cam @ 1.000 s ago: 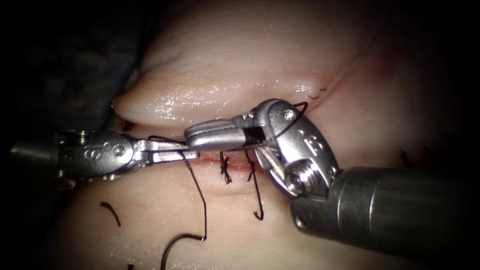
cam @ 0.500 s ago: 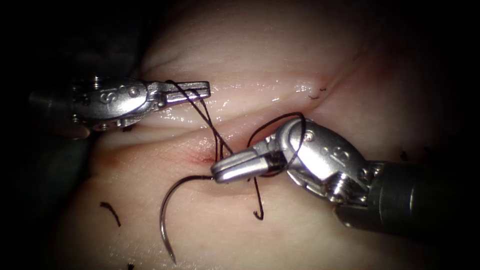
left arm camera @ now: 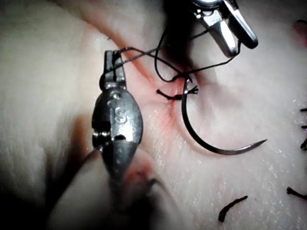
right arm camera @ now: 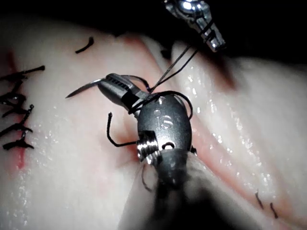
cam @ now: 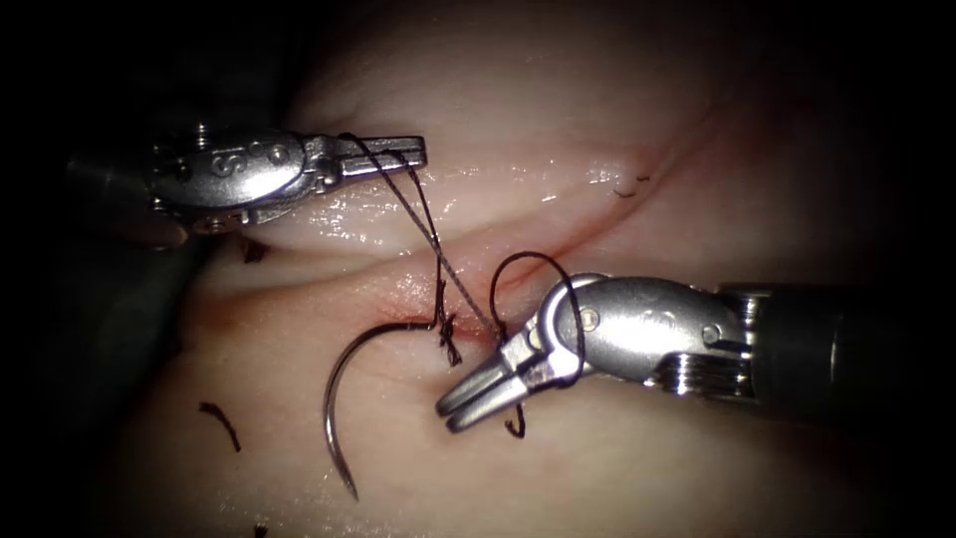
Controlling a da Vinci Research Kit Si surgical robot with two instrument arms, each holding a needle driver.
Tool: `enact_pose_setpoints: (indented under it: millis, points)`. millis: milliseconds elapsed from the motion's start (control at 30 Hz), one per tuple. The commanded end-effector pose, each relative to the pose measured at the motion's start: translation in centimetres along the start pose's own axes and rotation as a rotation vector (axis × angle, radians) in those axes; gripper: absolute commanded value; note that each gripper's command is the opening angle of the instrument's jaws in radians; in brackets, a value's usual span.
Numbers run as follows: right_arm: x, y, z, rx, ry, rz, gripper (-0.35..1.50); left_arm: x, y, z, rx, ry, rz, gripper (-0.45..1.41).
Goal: Wound Closure
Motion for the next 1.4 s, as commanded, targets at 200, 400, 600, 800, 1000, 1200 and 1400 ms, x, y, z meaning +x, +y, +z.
enact_pose_setpoints:
  millis: [200, 400, 600, 800, 1000, 1200, 1400]
  points:
    - [-0.07, -0.09, 0.11, 0.039, -0.08, 0.042, 0.86, -0.06, 0.03, -0.06, -0.007, -0.002, 0.003, -0.45]
    - [-0.14, -0.16, 0.15, 0.059, -0.139, 0.08, 0.98, -0.09, 0.04, -0.23, 0.006, -0.017, 0.012, -0.45]
    - [-0.24, -0.11, 0.14, 0.059, -0.169, 0.087, 0.84, -0.1, 0.13, -0.3, 0.03, -0.031, 0.014, -0.45]
    - [-0.32, -0.03, 0.05, 0.041, -0.22, 0.093, -0.35, -0.12, 0.27, -0.29, 0.032, -0.029, 0.03, -0.45]
    - [-0.31, 0.04, -0.06, 0.017, -0.225, 0.105, -0.35, -0.13, 0.45, -0.37, 0.025, -0.026, 0.036, -0.45]
    - [-0.2, 0.26, -0.5, -0.059, -0.085, 0.16, -0.35, -0.23, 1.19, -0.64, -0.034, -0.091, 0.08, -0.45]
    - [-0.28, 0.39, -0.72, -0.101, -0.011, 0.185, -0.35, -0.24, 1.85, -0.86, -0.105, -0.19, 0.117, -0.45]
